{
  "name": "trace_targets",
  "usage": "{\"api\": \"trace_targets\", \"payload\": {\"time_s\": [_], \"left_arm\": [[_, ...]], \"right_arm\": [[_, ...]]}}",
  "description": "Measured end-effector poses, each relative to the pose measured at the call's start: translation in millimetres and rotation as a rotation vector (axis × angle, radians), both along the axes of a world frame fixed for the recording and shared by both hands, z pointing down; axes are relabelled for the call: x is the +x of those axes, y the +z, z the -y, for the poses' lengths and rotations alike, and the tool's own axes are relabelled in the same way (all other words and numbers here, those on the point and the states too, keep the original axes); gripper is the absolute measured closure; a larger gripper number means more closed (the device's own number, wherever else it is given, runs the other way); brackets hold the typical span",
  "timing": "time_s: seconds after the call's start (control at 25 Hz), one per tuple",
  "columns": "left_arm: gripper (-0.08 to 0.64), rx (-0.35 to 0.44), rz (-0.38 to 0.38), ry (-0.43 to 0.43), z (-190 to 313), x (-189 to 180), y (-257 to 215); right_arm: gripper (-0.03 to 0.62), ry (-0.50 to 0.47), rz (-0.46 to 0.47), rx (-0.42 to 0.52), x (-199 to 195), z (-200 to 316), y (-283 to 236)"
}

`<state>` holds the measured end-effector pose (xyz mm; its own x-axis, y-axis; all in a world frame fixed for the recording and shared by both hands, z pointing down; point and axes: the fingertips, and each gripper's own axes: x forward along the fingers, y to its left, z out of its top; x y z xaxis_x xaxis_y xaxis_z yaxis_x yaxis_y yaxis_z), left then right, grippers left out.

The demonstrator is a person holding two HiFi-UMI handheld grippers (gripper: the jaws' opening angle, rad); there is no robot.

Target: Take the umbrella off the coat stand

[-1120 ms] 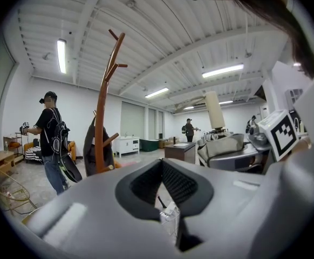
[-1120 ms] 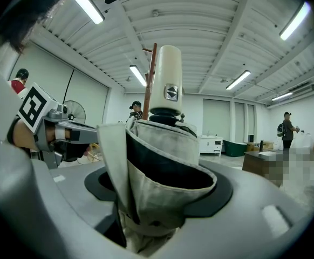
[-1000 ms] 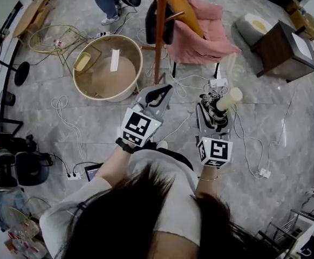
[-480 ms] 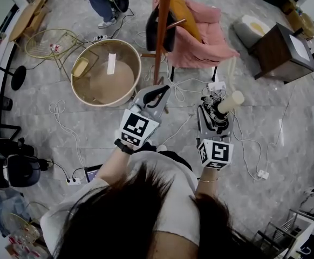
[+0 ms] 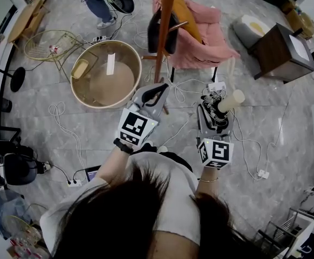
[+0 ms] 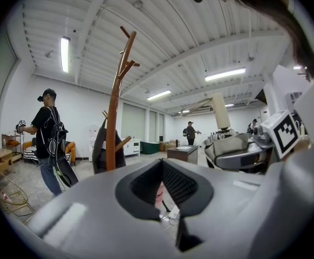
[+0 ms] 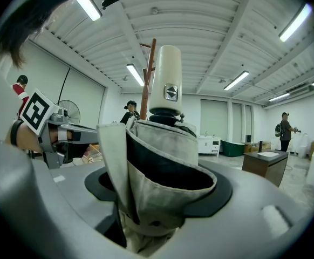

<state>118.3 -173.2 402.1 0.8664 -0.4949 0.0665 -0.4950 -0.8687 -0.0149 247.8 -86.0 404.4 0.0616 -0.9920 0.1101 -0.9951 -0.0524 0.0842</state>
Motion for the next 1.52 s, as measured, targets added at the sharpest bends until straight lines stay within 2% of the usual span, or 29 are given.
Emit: {"api": "trace_targets", "payload": {"time_s": [0.8,1.52], "left_arm": [[0.502,0.002,0.002,-0.037,6.5,-6.0,4.4],[0.502,-0.004,0.014,-0.050,0.5,2.3,3.8]], "right_arm": [[0.291,-0.012,0.013,-0.006,3.6,1.3,3.3],[0.291,0.001,0.033,-0.012,23.1,1.0,4.2]]}}
